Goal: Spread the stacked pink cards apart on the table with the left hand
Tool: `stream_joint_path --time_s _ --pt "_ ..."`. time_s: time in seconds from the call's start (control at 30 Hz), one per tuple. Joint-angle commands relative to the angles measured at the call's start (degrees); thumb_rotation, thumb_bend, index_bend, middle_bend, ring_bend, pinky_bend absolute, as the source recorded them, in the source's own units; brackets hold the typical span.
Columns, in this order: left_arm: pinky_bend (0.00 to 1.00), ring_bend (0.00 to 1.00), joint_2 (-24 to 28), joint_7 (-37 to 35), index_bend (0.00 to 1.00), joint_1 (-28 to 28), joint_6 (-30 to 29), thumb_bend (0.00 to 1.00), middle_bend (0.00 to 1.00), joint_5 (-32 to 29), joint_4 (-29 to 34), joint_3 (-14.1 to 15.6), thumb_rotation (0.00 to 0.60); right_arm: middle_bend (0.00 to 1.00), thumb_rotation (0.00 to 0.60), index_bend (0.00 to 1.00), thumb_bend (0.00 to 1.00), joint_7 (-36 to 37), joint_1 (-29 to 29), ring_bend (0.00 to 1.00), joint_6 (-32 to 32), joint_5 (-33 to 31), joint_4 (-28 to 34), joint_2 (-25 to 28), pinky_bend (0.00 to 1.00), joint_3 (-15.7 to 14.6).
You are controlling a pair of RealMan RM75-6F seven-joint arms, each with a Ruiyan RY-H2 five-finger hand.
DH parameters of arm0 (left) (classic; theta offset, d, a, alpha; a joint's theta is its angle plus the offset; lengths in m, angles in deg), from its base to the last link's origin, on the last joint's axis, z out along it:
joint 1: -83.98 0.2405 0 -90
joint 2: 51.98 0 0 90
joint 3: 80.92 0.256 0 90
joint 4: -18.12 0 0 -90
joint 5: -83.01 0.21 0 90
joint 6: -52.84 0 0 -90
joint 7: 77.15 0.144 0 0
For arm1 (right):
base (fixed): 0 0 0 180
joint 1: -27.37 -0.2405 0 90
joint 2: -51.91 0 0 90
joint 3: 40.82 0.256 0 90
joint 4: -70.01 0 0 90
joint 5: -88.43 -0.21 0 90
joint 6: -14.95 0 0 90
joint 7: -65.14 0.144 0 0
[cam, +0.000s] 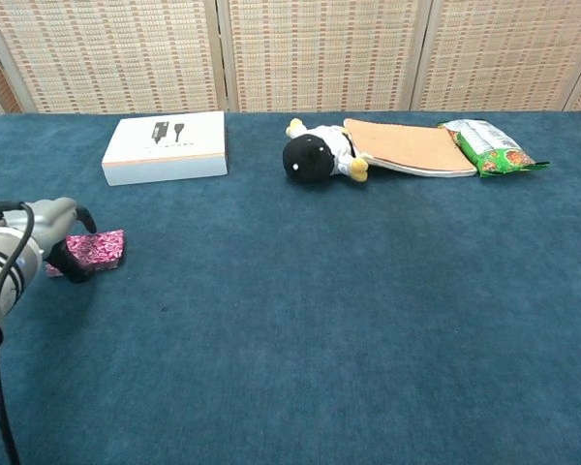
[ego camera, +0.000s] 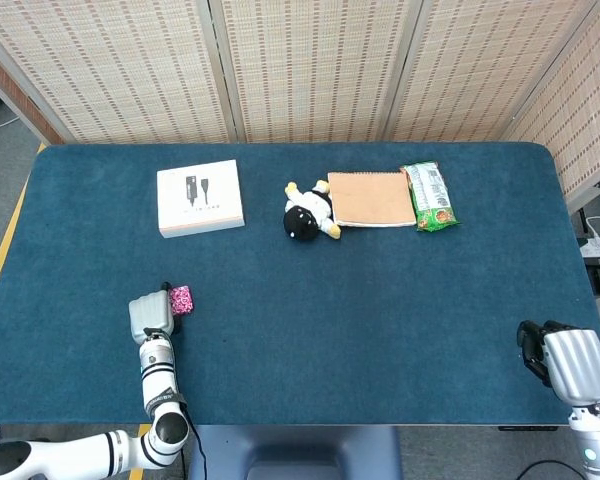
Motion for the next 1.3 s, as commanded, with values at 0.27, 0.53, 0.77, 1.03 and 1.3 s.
stream_joint_path --time_s 0.27,0.53,0.77,1.03,1.3 --pt "1.00 1.00 -0.10 -0.45 0.23 -0.35 -0.22 0.39 1.00 -0.21 -0.54 0.44 0.600 0.82 0.600 1.00 0.47 0.17 -0.07 0.70 -0.07 0.01 -0.05 0.02 0.83 0.00" --pt "1.00 1.00 -0.30 -1.09 0.32 -0.40 0.11 0.39 1.00 -0.44 -1.57 0.75 0.600 0.82 0.600 1.00 0.47 0.30 -0.03 0.70 0.05 0.04 -0.07 0.04 0.83 -0.01" --pt "1.00 1.00 -0.02 -3.26 0.40 0.01 -0.35 0.39 1.00 1.73 -1.03 1.36 0.600 0.82 0.600 1.00 0.47 0.30 -0.05 0.70 0.02 0.07 -0.16 0.00 0.83 -0.03" --pt "1.00 1.00 3.80 -6.00 0.48 2.44 -1.24 0.40 1.00 6.23 3.77 4.38 0.600 0.82 0.600 1.00 0.47 0.31 -0.09 0.70 -0.09 0.05 -0.18 0.02 0.83 -0.08" --pt "1.00 1.00 13.80 -10.96 0.50 7.04 0.91 0.40 1.00 10.81 9.07 8.41 0.600 0.82 0.600 1.00 0.47 0.35 -0.09 0.70 -0.11 -0.06 -0.12 0.05 0.83 -0.03"
